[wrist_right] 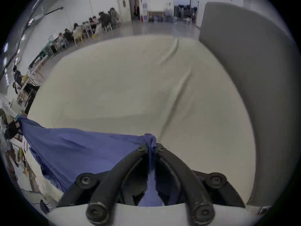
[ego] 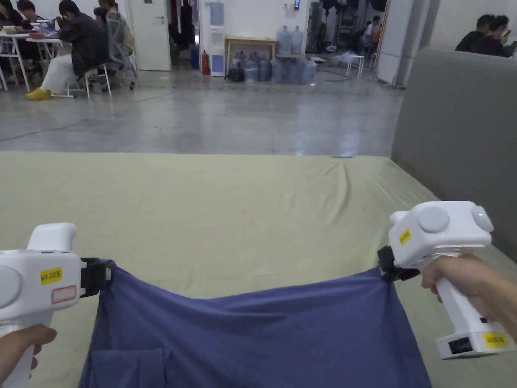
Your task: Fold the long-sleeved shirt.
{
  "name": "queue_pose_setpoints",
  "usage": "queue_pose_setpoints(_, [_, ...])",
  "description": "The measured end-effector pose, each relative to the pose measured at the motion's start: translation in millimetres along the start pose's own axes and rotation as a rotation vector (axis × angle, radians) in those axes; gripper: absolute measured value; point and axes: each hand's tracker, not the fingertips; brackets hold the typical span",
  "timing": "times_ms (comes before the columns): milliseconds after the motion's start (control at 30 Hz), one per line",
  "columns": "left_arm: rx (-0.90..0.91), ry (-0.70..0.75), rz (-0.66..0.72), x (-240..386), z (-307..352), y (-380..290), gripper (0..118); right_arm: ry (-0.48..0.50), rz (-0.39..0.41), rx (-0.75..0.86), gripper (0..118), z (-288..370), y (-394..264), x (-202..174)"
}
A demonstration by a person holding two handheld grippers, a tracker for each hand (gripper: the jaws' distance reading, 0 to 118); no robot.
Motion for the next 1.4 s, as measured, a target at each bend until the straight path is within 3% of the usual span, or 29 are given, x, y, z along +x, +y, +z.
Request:
queue_pose_setpoints(200, [0.179, 0.028, 0.007, 10, 54, 87, 0, 0.001, -0.001, 0.215, 2, 126, 54, -5])
queue_pose_setpoints(400, [0.384, 0.102, -0.040, 20, 104, 227, 0, -0.053, 0.012, 0.447, 2, 227, 146, -26])
queue_pose_setpoints(533, [0.522, 0.150, -0.019, 33, 144, 326, 0, -0.054, -0.054, 0.573, 2, 278, 212, -32])
queue_pose_setpoints(633, [0.606, 0.181, 0.004, 40, 172, 378, 0, -0.137, -0.060, 0.651, 2, 307, 247, -38])
queue_pose_setpoints(800, [0.685, 0.188, 0.020, 53, 200, 408, 0, -0.110, -0.132, 0.730, 2, 341, 269, -35])
queue_pose_setpoints(1000, [0.641, 0.190, -0.004, 49, 171, 397, 0, -0.127, -0.089, 0.701, 2, 319, 258, -37])
queue_pose_setpoints(1400, [0.393, 0.183, 0.012, 12, 27, 265, 0, -0.082, -0.091, 0.483, 2, 152, 201, -27])
